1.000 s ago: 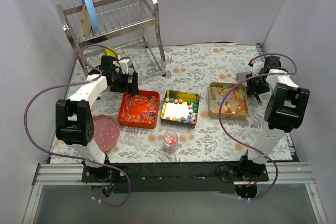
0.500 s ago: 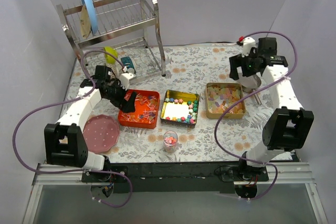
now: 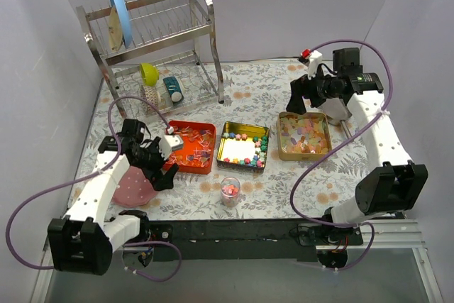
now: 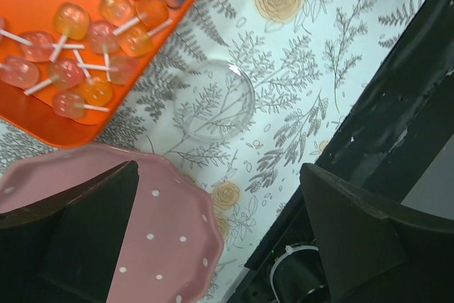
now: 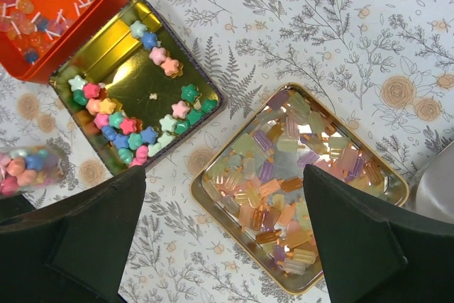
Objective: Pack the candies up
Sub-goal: Pick up the bottle lid at the center of the board, then close the bottle lid on the packing bottle, then pick up the packing bottle from the center of the board.
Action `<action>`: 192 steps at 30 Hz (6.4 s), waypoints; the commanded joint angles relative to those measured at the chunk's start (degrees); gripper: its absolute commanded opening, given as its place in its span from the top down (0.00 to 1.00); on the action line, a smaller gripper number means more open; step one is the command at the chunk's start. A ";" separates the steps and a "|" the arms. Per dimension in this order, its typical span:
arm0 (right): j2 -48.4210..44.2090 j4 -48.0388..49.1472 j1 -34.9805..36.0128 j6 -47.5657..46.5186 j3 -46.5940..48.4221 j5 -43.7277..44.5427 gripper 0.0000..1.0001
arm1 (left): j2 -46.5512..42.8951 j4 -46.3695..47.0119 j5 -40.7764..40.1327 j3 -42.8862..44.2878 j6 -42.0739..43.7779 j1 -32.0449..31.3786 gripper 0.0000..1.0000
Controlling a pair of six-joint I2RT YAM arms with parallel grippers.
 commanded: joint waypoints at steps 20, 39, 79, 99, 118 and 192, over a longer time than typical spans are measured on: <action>-7.59 3.13 0.77 2.82 -3.76 -3.44 0.02 | -2.55 20.71 -6.95 -16.31 0.85 -6.36 0.02; -5.49 3.67 0.77 2.12 -3.94 -3.00 0.02 | 0.26 29.52 -7.58 -19.66 -5.83 -13.57 0.11; -9.01 5.07 0.95 4.22 -11.06 19.06 0.02 | 2.89 9.30 6.31 17.60 -22.88 -30.70 0.38; -8.12 6.39 1.03 4.75 -8.42 14.05 0.02 | 12.48 17.29 -5.90 15.50 -25.35 -47.85 0.39; -8.74 7.18 1.03 4.67 -10.27 12.73 0.02 | 13.27 19.85 -7.75 12.07 -24.99 -50.84 0.39; -2.40 -6.35 3.75 -21.84 -5.51 -9.41 0.04 | 12.38 121.97 -19.35 -43.92 -43.89 -53.39 0.02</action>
